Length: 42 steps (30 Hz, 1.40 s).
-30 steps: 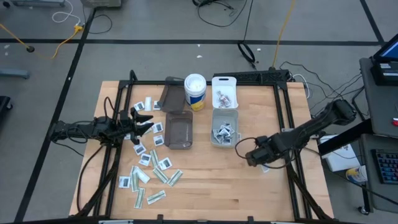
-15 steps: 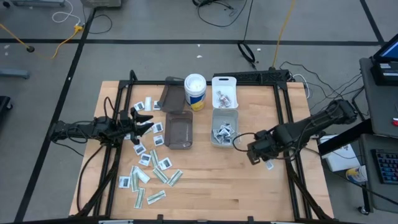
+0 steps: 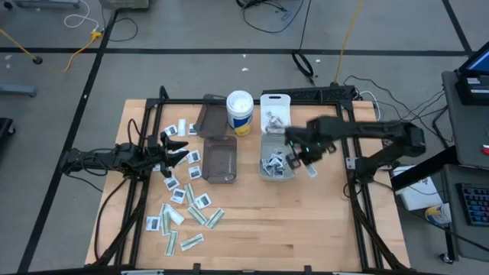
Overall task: Pick & Place First Aid Supplies
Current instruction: Put the bottom ointment pack into the white bin
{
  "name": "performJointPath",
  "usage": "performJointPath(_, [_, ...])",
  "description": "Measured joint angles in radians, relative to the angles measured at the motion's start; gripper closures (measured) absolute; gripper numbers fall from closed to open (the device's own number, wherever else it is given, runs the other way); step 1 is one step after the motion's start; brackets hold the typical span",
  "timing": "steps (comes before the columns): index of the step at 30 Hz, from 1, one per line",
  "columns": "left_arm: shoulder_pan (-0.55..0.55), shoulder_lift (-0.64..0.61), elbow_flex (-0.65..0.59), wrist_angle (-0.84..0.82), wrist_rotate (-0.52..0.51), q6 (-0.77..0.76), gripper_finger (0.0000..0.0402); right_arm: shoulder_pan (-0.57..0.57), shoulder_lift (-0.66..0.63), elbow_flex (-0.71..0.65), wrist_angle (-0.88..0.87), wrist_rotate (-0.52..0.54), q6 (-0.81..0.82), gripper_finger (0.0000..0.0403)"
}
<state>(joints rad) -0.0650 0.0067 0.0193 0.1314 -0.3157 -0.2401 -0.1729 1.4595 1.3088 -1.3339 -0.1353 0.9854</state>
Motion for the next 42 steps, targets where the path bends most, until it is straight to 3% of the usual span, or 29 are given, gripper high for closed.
performJointPath(12, [0.0, 0.0, 0.0, 0.0, 0.0, 0.0, 0.0206, -0.352, 0.329, 0.349, -0.058, -0.003, -0.394, 0.0403])
performJointPath(27, [0.0, 0.0, 0.0, 0.0, 0.0, 0.0, 0.0206, -0.559, 0.719, 0.871, -0.182, -0.023, -0.567, 0.0403])
performJointPath(33, [0.0, 0.0, 0.0, 0.0, 0.0, 0.0, 0.0206, -0.562, 0.764, 0.87, -0.151, 0.008, -0.595, 0.0403])
performJointPath(42, [0.0, 0.0, 0.0, 0.0, 0.0, 0.0, 0.0206, -0.538, 0.766, 0.695, 0.074, 0.009, -0.606, 0.0403])
